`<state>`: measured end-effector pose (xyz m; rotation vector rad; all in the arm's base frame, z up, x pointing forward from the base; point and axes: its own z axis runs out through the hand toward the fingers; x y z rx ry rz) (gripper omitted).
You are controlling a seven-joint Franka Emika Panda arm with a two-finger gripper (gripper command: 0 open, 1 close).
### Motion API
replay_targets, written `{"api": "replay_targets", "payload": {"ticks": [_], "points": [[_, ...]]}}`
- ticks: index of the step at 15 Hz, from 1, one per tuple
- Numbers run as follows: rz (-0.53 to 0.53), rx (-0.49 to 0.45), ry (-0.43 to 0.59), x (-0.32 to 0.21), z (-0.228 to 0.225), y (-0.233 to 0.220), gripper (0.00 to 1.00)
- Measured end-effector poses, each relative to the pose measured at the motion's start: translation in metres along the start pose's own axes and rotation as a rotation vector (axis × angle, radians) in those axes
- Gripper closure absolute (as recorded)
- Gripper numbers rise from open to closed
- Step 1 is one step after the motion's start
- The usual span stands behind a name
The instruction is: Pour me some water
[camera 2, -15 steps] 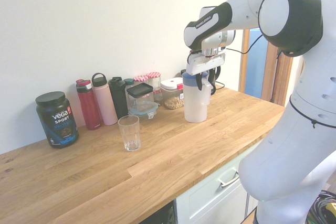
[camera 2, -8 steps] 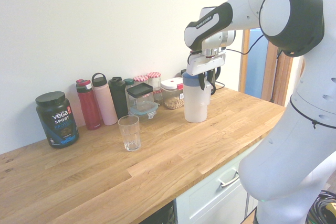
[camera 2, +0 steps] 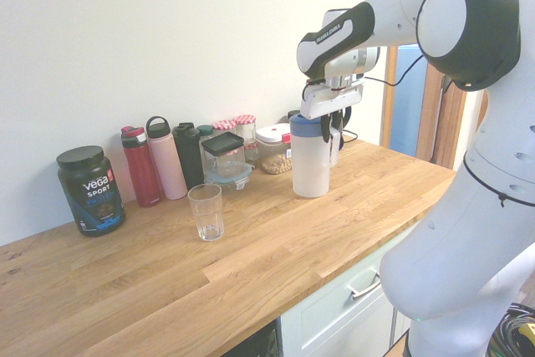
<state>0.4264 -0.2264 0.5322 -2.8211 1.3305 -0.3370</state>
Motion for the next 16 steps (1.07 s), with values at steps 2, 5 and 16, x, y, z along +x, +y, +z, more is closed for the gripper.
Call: {"api": "replay_targets", "payload": {"ticks": [2,5,16], "points": [[-0.033,0.030,0.018,-0.008,-0.032,0.008,1.00],[-0.097,0.059,0.052,-0.031,-0.080,0.008,1.00],[-0.727,-0.068,0.102,-0.174,-0.137,-0.115,1.00]]}}
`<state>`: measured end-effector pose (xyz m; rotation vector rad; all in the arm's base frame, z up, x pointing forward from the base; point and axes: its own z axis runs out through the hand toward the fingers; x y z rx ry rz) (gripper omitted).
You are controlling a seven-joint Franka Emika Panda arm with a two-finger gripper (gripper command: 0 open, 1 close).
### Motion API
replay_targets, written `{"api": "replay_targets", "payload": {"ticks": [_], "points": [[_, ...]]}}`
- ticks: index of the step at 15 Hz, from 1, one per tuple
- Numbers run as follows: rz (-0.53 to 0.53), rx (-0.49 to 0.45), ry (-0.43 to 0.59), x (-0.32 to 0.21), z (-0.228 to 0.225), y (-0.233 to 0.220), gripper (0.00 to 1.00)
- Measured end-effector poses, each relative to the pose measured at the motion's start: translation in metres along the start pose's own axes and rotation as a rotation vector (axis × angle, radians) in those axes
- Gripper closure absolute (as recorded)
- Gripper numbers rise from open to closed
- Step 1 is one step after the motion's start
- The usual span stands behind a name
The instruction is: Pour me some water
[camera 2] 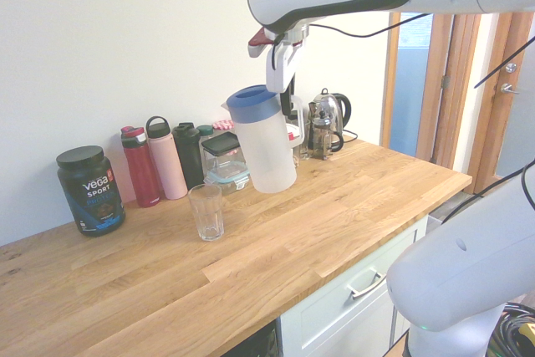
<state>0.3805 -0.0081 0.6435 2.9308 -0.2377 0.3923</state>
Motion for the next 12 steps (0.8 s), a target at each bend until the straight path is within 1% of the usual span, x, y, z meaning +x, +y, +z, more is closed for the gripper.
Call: {"api": "replay_targets", "payload": {"ticks": [3,5,9,12], "points": [[-0.171,-0.072,-0.025,-0.010,0.003,-0.043,1.00],[-0.261,-0.136,-0.046,-0.014,0.010,-0.064,1.00],[-0.343,-0.254,-0.096,-0.011,0.031,-0.081,1.00],[-0.379,-0.317,-0.140,-0.001,0.051,-0.089,1.00]]}}
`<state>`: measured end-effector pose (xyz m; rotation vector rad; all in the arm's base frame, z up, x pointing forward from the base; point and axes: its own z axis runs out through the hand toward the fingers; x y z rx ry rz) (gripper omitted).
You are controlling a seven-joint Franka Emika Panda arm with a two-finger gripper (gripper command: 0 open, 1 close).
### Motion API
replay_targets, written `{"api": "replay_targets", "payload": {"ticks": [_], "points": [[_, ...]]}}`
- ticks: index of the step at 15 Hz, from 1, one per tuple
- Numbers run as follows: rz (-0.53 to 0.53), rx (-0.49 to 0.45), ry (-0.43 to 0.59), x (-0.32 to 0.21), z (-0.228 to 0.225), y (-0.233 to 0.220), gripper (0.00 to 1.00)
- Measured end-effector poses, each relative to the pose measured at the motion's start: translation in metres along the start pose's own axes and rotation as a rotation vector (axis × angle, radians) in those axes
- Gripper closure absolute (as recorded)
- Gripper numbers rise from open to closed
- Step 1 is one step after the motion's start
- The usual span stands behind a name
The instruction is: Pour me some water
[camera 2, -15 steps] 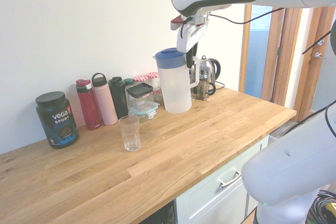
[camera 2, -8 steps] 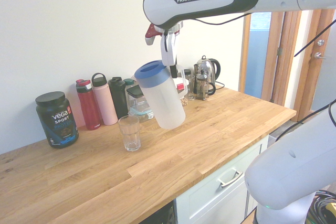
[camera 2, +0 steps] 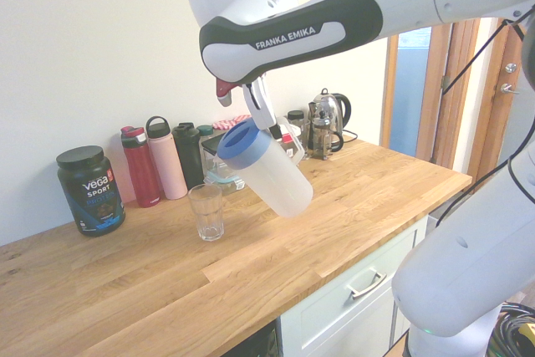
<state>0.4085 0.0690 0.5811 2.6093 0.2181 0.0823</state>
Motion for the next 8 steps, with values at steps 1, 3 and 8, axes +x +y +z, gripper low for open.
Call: {"api": "replay_targets", "payload": {"ticks": [1,3,8], "points": [[-0.008,-0.015,-0.016,0.008,0.005,-0.004,1.00],[-0.023,-0.040,-0.042,0.024,0.015,-0.015,1.00],[-0.049,-0.122,-0.085,0.053,0.025,-0.035,1.00]]}}
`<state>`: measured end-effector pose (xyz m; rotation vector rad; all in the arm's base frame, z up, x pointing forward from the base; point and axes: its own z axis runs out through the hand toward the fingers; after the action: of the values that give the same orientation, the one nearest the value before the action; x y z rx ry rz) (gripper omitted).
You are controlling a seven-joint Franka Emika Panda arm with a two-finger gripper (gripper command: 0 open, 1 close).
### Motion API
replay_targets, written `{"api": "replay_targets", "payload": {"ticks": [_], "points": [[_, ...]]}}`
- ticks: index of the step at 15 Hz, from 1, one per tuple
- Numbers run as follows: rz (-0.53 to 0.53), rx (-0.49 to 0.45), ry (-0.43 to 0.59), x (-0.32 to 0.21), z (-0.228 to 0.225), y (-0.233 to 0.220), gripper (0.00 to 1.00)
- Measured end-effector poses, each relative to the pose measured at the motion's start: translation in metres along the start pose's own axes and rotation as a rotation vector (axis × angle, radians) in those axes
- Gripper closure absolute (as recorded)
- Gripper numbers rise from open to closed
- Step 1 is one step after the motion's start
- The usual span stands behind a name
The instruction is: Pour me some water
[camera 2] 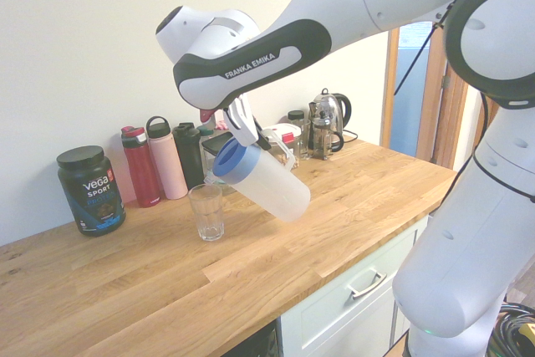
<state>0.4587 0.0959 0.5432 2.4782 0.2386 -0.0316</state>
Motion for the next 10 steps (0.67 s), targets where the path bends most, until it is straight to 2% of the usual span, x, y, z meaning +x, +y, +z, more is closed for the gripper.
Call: {"api": "replay_targets", "payload": {"ticks": [10], "points": [[-0.036,-0.135,-0.033,0.017,-0.013,-0.032,1.00]]}}
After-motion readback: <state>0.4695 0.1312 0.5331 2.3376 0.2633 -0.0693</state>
